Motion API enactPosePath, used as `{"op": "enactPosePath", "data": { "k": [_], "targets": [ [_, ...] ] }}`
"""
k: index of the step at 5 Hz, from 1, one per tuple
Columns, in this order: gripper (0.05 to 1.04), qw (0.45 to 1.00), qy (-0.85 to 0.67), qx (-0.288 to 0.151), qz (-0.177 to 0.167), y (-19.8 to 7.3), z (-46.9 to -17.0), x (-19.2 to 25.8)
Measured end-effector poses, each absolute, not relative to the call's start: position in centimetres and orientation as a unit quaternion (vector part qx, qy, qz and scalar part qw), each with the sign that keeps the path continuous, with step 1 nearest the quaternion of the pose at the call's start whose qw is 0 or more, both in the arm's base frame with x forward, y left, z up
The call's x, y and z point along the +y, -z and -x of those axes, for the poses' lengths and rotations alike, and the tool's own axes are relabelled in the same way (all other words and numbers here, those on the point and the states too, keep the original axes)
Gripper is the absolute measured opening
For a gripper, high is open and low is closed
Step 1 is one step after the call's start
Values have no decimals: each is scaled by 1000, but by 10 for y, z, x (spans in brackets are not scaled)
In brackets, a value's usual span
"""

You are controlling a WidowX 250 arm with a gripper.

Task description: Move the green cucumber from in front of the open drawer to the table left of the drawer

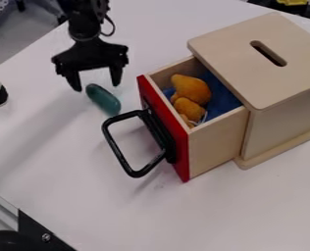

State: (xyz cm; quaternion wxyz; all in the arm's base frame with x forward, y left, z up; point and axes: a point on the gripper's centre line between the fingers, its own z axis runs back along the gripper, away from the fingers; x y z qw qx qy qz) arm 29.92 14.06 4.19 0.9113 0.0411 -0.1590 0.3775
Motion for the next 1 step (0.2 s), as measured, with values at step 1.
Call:
{"op": "enactPosePath", "data": {
  "k": [1],
  "targets": [
    [1001,905,-378,-194,-18,-75,-301,134]
  ]
}}
